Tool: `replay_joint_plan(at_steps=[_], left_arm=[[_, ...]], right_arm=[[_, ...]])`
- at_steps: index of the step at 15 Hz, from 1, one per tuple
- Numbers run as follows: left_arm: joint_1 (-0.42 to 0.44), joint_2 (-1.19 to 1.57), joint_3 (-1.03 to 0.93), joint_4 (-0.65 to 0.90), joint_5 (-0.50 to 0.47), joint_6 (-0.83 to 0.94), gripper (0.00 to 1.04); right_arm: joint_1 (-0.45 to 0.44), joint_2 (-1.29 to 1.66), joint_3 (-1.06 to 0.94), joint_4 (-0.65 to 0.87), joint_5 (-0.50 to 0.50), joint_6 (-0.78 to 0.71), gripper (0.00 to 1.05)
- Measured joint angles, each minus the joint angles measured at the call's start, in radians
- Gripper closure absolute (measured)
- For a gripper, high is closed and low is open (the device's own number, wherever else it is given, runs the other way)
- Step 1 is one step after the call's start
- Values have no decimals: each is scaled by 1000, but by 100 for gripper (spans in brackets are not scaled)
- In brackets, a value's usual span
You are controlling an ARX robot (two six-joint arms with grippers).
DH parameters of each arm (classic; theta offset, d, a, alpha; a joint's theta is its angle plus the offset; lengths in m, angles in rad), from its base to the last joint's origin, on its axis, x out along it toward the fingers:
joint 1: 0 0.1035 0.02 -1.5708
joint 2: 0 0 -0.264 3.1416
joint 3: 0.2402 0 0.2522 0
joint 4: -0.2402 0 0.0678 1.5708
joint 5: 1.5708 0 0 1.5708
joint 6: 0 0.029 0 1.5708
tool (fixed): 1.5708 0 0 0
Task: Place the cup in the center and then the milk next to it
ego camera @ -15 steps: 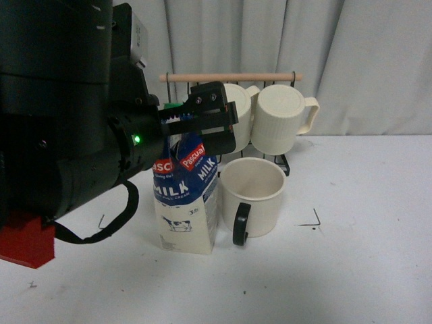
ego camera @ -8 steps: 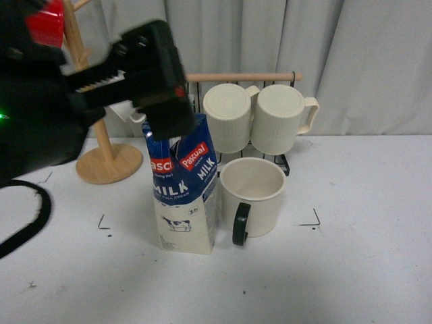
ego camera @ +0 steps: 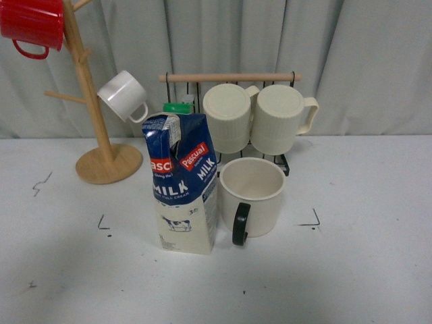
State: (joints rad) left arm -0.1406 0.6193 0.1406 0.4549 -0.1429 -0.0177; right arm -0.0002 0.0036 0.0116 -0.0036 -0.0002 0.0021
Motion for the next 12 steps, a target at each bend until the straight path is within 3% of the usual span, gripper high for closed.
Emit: replay_joint_plan(at_steps=[2,4,5,12], left_arm=[[31,-68,-27,-16,29,2,103],[135,-135,-58,-55,137,3,103],[146,-161,-72,-75,128,2,103],[138,-328,-130,-166,143,3,103]], right_arm=[[0,0,0,0,0,0,6],[0,0,0,0,0,0,6],[0,0,0,0,0,0,6],[0,0,0,0,0,0,6]])
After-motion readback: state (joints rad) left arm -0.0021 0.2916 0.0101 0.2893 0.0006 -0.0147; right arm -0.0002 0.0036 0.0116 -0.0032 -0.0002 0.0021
